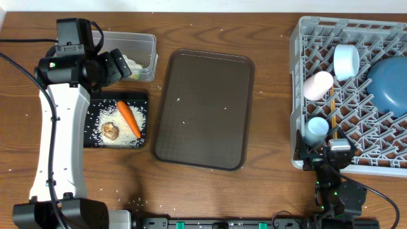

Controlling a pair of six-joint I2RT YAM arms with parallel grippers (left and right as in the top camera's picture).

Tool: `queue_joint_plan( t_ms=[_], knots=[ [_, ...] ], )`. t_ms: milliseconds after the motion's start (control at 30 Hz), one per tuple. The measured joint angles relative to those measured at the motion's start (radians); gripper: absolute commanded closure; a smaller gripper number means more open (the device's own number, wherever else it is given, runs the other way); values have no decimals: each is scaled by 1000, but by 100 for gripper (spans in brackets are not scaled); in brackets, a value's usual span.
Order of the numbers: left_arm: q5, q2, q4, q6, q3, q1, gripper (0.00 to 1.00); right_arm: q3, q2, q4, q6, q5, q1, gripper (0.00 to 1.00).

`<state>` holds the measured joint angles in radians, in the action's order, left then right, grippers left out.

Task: Sort waste into correct bins and load items into the dishwasher rack

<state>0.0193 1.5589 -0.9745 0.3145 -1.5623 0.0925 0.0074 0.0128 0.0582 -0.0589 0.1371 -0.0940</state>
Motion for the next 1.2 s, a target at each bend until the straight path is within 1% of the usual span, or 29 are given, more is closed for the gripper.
queue_joint_plan(
  t_ms=[233,300,367,467,567,700,733,800,933,1067,1200],
  knots=[
    [0,0,-2,-2,0,0,2,0,0,0,0,0,0,1],
    [3,0,-2,-19,1,0,2,0,0,0,0,0,0,1],
    [15,-1,17,-66,11,0,2,0,0,0,0,0,0,1],
    [71,-26,118,-182,88,-4,2,0,0,0,0,0,0,1],
    [135,-121,314,-283,266,-8,2,0,0,1,0,0,0,1],
    [171,-319,553,-343,534,-10,2,0,0,0,0,0,0,1],
    [178,-394,637,-357,628,-10,2,0,-1,1,0,0,0,1],
    [186,-527,750,-377,782,-10,2,0,0,0,0,0,0,1],
    [192,-800,943,-403,1083,-10,2,0,-1,1,0,-1,0,1],
    [192,-1035,1014,-417,1312,-10,2,0,-1,1,0,-1,0,1],
    [192,-1192,1033,-421,1447,-10,2,0,-1,0,0,-1,0,1]
  ],
)
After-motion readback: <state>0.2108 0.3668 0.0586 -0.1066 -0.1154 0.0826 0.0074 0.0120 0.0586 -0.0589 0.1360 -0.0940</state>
